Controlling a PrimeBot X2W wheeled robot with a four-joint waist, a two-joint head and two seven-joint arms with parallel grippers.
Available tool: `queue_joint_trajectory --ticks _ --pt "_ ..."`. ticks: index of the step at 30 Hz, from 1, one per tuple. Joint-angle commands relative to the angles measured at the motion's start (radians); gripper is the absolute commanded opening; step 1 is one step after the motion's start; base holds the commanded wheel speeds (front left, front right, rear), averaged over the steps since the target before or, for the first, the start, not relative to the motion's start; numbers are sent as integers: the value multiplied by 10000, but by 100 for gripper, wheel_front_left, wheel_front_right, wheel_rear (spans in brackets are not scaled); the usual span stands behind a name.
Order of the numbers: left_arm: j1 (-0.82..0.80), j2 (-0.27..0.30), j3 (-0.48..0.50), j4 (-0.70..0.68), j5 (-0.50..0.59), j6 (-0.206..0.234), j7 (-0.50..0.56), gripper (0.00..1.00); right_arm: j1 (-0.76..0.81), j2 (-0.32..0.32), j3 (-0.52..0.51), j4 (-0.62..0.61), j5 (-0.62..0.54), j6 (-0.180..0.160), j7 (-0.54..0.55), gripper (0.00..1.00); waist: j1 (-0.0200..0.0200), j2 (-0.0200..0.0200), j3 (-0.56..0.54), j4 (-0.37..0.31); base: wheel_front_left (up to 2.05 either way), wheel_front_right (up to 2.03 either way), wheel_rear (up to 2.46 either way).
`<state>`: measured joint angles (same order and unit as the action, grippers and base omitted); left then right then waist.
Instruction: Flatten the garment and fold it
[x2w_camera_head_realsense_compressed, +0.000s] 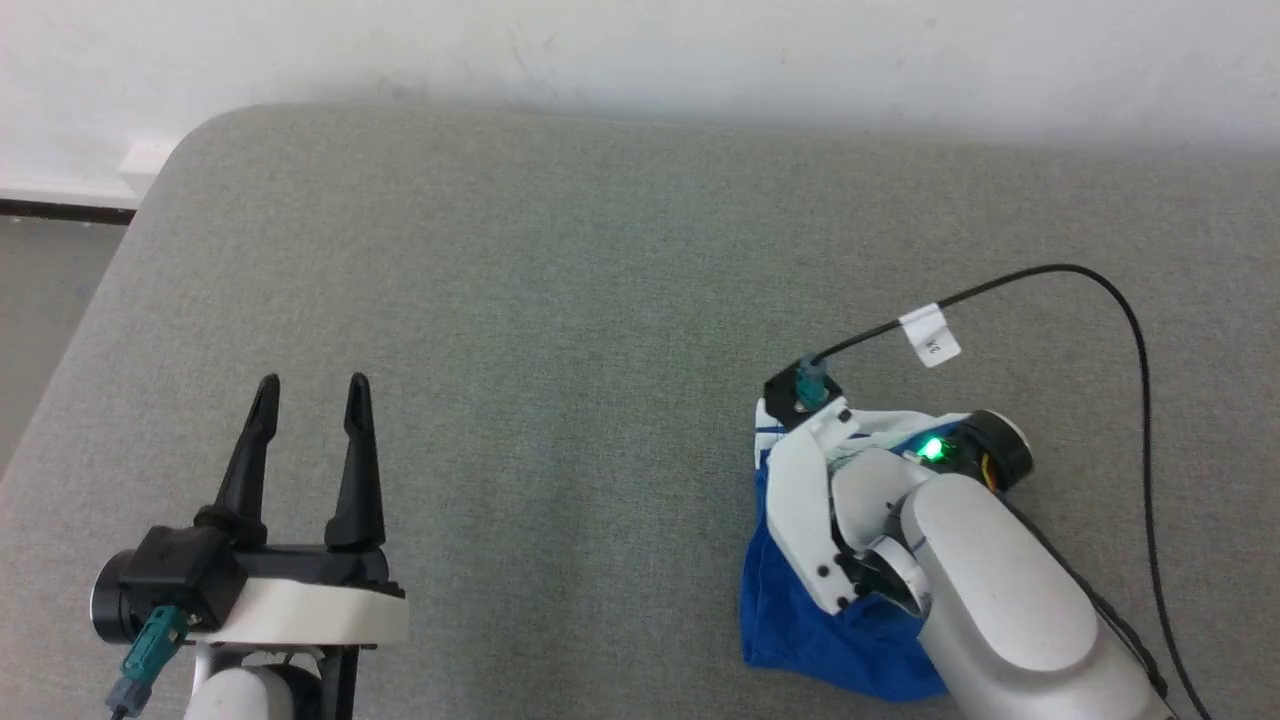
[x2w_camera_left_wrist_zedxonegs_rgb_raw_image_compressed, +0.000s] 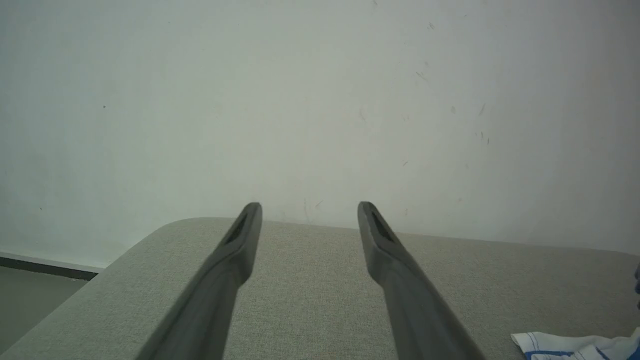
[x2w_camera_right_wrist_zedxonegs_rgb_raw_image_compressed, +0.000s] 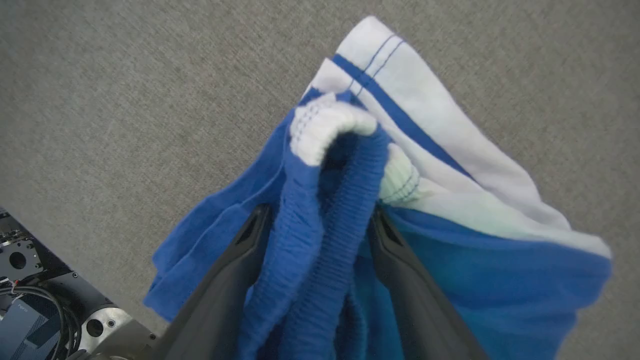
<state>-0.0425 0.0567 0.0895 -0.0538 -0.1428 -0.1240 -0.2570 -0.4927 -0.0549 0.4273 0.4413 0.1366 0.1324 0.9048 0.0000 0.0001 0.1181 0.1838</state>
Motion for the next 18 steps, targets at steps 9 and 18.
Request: queue_joint_trajectory --ticks 9,18 --pt "259 36 86 -124 51 -67 -47 100 -699 44 768 -1282 1439 -17 -530 100 0 -1 -400 -661 0 0 0" --pt "257 49 130 -383 131 -67 -47 100 720 -266 -2709 -3047 -338 -17 -1283 100 0 -1 -410 -1076 0 0 0"
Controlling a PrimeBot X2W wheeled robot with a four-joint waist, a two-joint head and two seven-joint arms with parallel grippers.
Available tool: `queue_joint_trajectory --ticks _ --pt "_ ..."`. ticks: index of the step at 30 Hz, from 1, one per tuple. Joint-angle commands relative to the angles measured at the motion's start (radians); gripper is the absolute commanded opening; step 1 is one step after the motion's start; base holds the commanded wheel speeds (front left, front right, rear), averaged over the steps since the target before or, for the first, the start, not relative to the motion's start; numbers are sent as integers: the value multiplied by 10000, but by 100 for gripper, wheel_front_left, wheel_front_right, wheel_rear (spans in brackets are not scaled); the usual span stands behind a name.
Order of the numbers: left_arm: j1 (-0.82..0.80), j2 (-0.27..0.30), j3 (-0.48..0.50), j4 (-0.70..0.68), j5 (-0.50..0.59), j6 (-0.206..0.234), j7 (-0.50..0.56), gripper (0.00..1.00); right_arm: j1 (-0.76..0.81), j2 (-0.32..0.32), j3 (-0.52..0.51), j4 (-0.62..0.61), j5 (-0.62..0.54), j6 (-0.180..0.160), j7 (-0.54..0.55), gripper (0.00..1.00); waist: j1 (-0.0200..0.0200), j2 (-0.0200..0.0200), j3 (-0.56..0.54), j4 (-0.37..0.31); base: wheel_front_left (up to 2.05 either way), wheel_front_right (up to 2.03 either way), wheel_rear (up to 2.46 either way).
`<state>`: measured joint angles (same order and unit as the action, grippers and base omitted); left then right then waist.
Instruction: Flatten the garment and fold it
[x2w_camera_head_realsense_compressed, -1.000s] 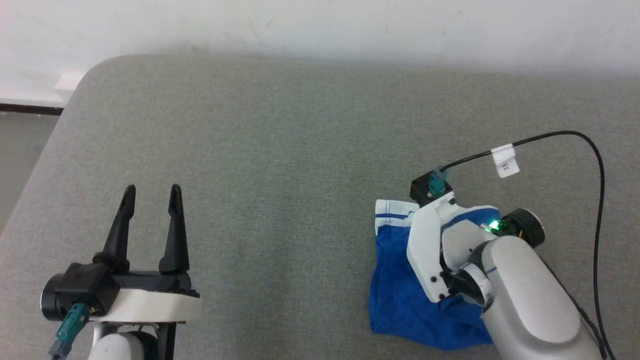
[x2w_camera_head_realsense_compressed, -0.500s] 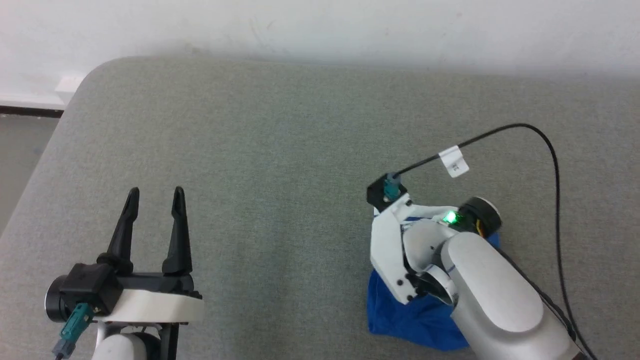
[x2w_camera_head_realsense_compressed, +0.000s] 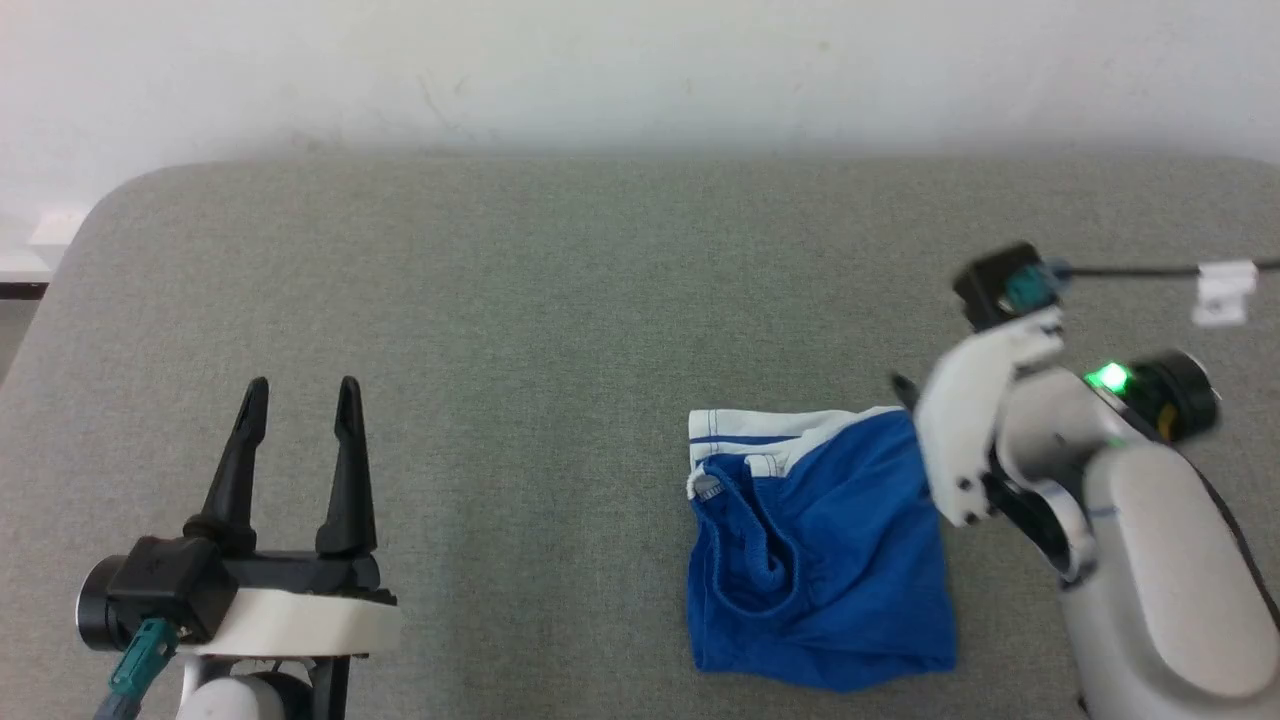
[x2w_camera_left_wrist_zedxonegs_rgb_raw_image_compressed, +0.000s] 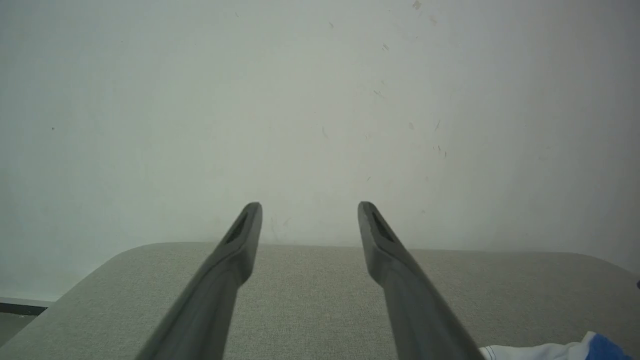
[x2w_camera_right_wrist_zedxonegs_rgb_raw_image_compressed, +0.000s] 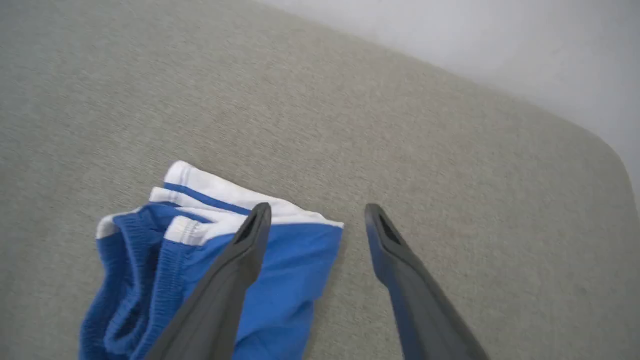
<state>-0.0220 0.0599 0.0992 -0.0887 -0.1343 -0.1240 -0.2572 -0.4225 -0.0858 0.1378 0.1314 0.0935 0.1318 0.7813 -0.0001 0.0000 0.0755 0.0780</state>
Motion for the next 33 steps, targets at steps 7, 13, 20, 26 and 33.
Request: queue_joint_trajectory --ticks 7,13,20,26,33 --pt "-39 56 -59 -67 31 -67 -45 100 1893 185 -1432 -101 -586 -11 269 100 1 0 215 55 0 0 0" --pt "-13 36 -62 -58 30 -67 -45 100 2571 334 -1215 388 -339 -11 73 100 1 0 296 167 0 0 0" --pt "-83 20 -120 -1 32 -67 -45 100 2508 352 -431 1528 -183 -11 -470 100 1 0 360 297 0 0 0" --pt "-47 79 -80 53 28 -67 -45 100 2189 354 -4 2470 -109 -11 -656 0 1 0 332 149 0 0 0" --pt "202 91 132 -169 18 -67 -45 100 1392 -502 1197 2558 283 -11 -562 0 1 0 451 -1180 0 0 0"
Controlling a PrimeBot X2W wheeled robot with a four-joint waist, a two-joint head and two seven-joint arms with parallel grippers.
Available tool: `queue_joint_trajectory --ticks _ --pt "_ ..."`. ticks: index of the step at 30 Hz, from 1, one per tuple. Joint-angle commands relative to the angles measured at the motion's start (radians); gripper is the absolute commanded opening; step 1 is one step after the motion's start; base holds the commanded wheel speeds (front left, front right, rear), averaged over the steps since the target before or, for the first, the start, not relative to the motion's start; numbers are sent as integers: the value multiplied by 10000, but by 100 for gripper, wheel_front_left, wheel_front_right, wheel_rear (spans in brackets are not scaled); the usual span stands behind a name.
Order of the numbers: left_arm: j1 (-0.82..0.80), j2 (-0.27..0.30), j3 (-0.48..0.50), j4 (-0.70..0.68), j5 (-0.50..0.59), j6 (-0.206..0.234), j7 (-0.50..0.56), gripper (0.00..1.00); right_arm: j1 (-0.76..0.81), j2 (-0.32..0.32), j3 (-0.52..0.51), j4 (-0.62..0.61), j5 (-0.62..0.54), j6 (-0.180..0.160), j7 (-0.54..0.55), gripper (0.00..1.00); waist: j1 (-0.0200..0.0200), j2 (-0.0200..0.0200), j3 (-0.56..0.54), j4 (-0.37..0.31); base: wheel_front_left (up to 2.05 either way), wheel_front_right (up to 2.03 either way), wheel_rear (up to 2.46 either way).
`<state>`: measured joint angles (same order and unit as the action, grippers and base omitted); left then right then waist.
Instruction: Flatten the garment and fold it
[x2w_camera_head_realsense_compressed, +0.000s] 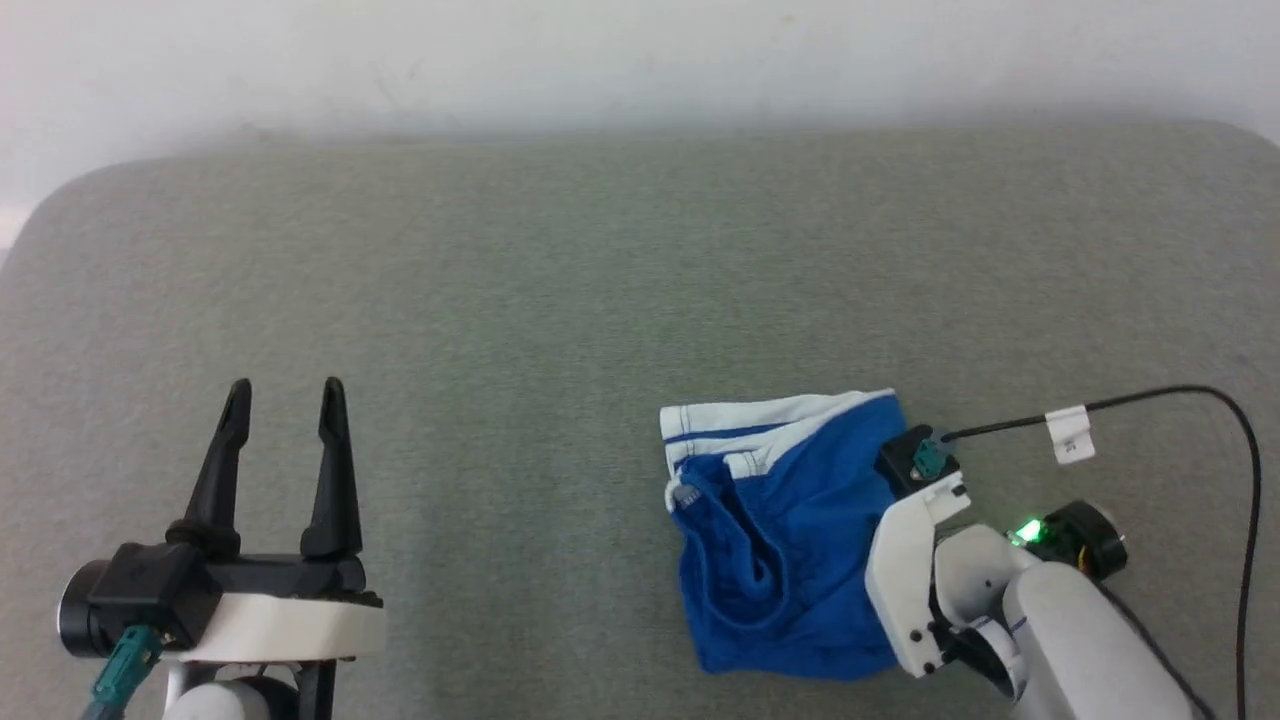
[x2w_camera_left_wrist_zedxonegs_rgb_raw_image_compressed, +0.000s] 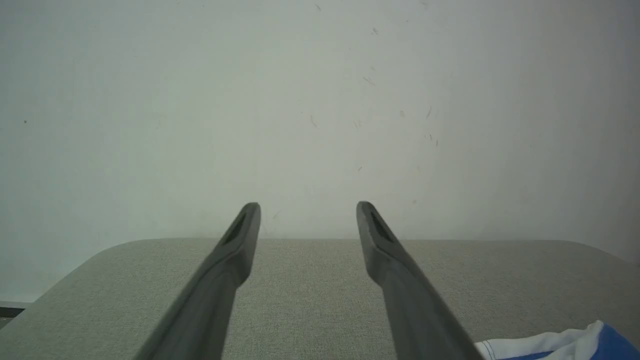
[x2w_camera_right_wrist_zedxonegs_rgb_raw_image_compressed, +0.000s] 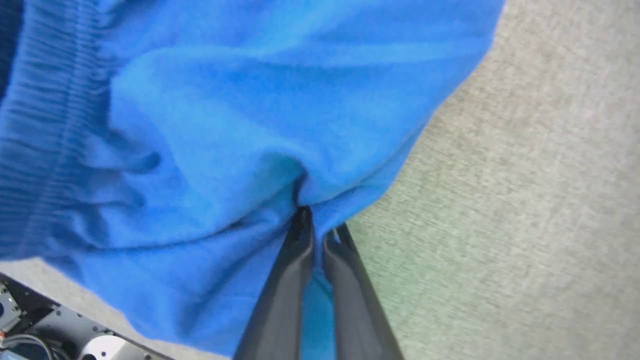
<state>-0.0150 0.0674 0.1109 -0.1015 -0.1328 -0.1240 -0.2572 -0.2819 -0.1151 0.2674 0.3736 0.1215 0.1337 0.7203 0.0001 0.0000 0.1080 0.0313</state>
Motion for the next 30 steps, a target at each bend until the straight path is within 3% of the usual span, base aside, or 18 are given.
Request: queue_joint_trajectory --ticks 1,6,13,23,24,30 --pt "138 15 67 -87 0 -67 -45 100 -204 -442 189 88 95 -30 116 0 -1 0 216 -1027 0 0 0" --pt "-63 22 99 -337 -20 -67 -45 100 -1344 -1529 987 -50 601 -30 335 0 -1 0 755 -2406 0 0 0" --pt "-637 579 -311 -646 -138 -67 -45 100 -3058 -1962 363 424 892 -30 42 0 -1 0 2146 -3607 0 0 0" --pt "-1212 1704 -494 -939 -279 -67 -45 100 -3790 -2205 -1872 1142 -4 -30 -243 0 -1 0 3887 -3629 0 0 0" --pt "-1188 1924 -400 -960 -259 -67 -45 100 -3861 -2053 -2678 1243 -273 -30 -330 0 -1 0 4135 -3593 0 0 0" --pt "-1163 2161 -253 -1063 -348 -67 -45 100 -4095 -1753 -4956 1238 -1501 -30 -578 0 -1 0 4583 -3381 0 0 0"
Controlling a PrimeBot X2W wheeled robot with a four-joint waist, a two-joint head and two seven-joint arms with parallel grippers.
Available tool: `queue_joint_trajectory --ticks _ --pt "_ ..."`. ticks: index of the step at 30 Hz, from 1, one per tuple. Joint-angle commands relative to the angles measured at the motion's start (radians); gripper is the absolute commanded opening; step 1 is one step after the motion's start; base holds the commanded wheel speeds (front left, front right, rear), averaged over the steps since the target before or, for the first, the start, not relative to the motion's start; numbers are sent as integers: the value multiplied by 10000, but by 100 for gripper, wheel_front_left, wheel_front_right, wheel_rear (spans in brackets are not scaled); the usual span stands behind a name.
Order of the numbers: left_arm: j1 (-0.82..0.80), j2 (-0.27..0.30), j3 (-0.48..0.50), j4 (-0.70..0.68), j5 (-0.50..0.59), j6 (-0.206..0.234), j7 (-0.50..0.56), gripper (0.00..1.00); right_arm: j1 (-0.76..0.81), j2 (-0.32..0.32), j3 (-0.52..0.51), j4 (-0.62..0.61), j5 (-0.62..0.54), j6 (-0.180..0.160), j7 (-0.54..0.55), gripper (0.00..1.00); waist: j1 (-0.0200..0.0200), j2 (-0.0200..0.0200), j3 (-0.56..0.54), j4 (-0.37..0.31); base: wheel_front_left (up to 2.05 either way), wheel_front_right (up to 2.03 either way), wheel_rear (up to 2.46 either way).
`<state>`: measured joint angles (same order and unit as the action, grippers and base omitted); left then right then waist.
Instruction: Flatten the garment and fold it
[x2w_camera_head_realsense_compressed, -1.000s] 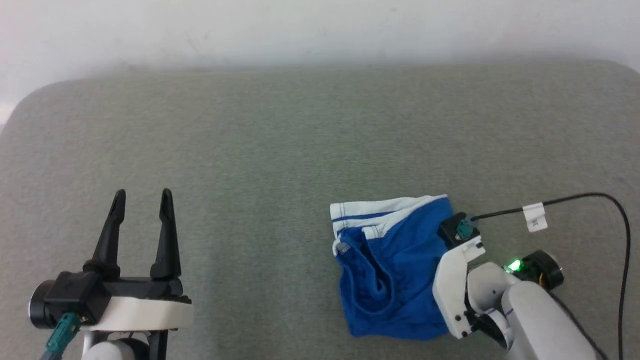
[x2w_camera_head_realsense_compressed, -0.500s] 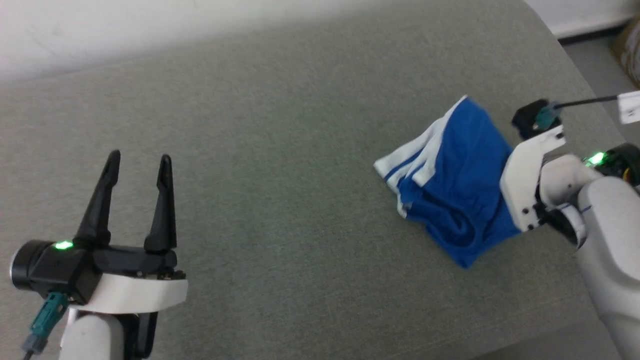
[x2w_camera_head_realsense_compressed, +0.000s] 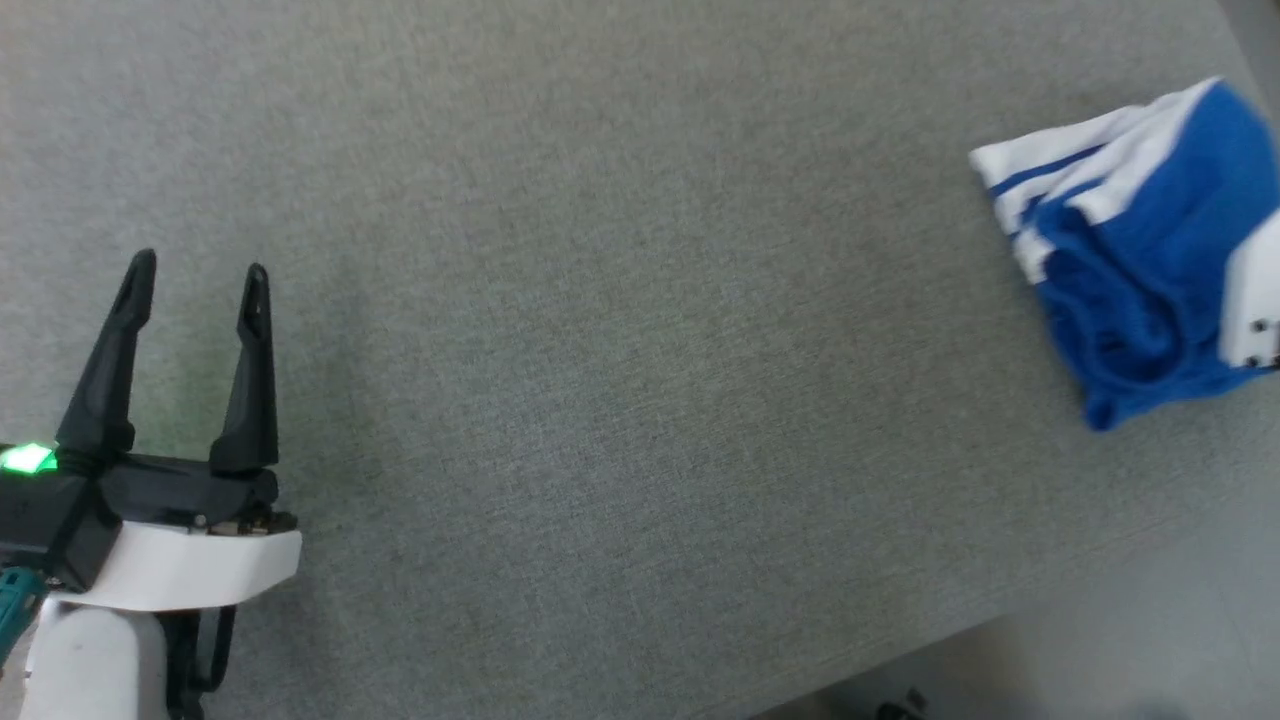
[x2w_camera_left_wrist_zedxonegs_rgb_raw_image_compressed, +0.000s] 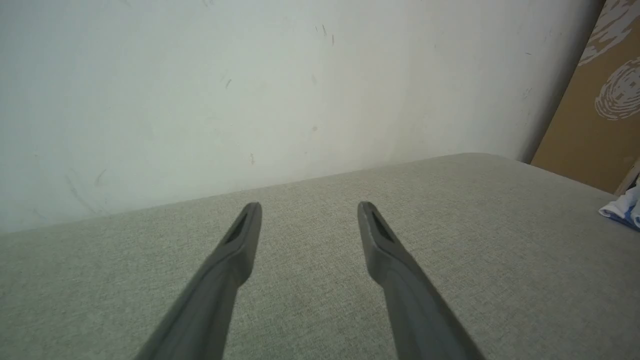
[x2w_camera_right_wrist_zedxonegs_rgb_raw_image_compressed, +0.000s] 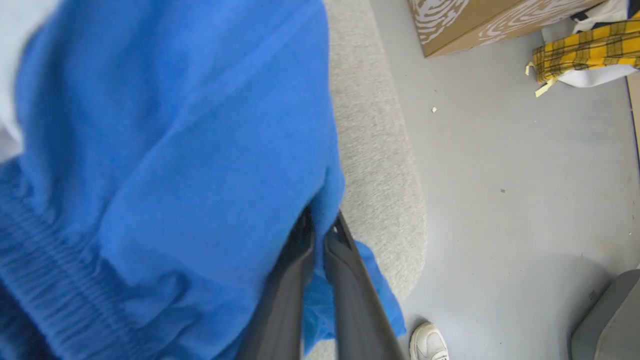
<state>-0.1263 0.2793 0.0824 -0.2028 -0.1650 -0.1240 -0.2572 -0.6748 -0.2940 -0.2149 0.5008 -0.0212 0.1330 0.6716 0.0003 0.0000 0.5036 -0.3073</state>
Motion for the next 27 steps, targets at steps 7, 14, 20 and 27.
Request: queue_joint_trajectory --ticks 7,14,20,27 --pt "-160 54 92 -70 -22 -67 -45 100 -260 346 -1991 -480 -1304 -23 -559 100 -3 0 639 238 0 0 0" --pt "-229 -302 47 103 -2 -67 -45 100 -346 281 -2700 -888 -1702 -23 -1395 100 -3 0 -38 533 0 0 0" --pt "-45 -831 228 383 49 -67 -45 100 -441 72 -962 -1970 -220 -23 -2984 100 -3 0 -1197 834 0 0 0" --pt "19 -1607 896 650 55 -11 -46 100 318 766 183 -3855 1123 -23 -4325 100 -3 0 -2584 1533 0 0 0"
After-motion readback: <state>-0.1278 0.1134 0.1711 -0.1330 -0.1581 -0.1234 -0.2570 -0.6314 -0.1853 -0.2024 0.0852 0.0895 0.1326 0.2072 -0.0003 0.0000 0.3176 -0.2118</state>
